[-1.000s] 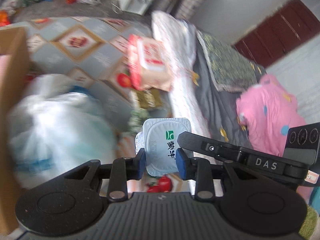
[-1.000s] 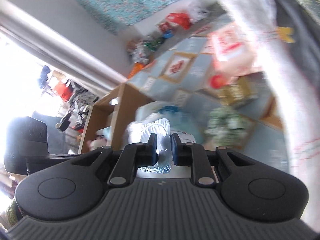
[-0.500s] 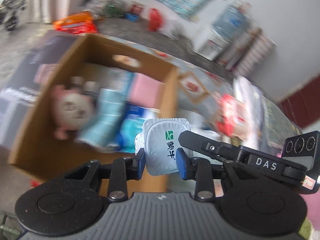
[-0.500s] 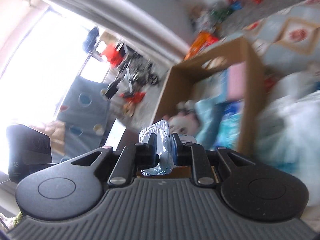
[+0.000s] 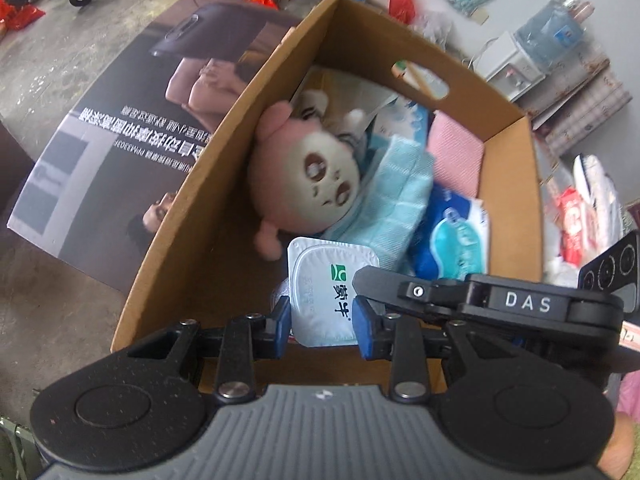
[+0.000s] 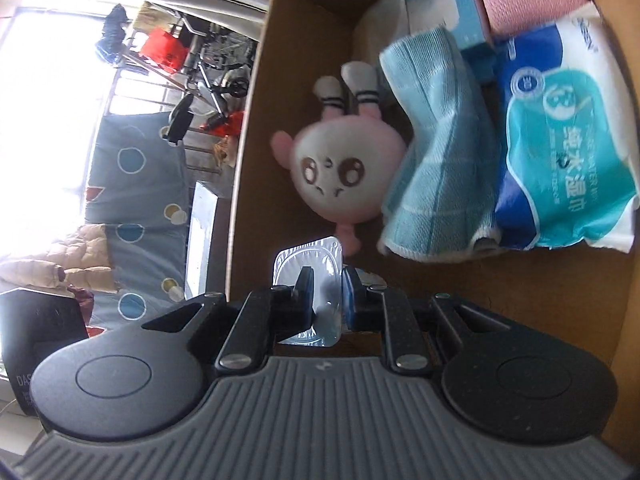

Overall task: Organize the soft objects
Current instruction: 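Carry the yogurt cup with the right tool into the box, release, then move both tools back to the table beside the plastic bag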

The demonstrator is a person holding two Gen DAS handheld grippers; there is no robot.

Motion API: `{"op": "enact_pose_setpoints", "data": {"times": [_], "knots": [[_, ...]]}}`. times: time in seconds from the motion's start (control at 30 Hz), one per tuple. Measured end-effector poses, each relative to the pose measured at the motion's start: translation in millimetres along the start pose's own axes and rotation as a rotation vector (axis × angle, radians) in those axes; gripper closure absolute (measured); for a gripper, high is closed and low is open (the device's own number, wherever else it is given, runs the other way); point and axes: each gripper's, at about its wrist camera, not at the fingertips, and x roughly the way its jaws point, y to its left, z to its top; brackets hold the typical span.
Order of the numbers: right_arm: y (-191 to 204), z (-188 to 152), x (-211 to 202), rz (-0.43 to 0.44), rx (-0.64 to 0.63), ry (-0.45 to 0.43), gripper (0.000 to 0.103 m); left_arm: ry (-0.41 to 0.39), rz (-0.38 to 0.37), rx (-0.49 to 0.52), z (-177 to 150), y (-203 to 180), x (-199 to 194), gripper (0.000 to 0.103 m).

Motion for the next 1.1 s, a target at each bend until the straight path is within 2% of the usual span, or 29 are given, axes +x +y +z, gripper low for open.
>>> {"op": "enact_pose_setpoints", "data": {"times": [0.27, 0.33, 0.5, 0.6, 0.8, 0.83, 0.9, 1.0, 1.1], "knots": [[3, -14, 26, -0.065, -0.012, 0.059, 0.087, 0.069, 0.049, 0.032, -5, 1, 17, 0.066], [4, -18, 28, -0.078, -0.018, 0.071, 0.087, 0.076, 0.070, 0.036, -7, 0, 18, 0.061], [7, -16, 25, -0.075, -0.018, 0.068, 0.085, 0.034, 0.077, 0.038, -11, 0, 9, 0.050], [8, -13, 18, -0.067, -0.038, 0.062, 0.081, 0.012, 0.101, 0.051, -13, -4, 2, 0.048], [17, -8, -10, -0.016, -0.074, 0.010, 0.077, -0.037, 0.108, 0.067, -14, -14, -10, 0.041], [18, -8, -16, 0.000, -0.075, -0.004, 0.077, -0.044, 0.106, 0.069, -14, -17, -12, 0.037], [19, -4, -27, 0.030, -0.070, -0.034, 0.069, -0.054, 0.092, 0.068, -14, -24, -15, 0.031], [17, -3, -54, 0.058, -0.056, -0.096, 0.054, -0.061, 0.066, 0.067, -14, -36, -17, 0.029], [12, -7, -87, 0.074, -0.051, -0.171, 0.046, -0.065, 0.046, 0.082, -16, -53, -20, 0.023]]}}
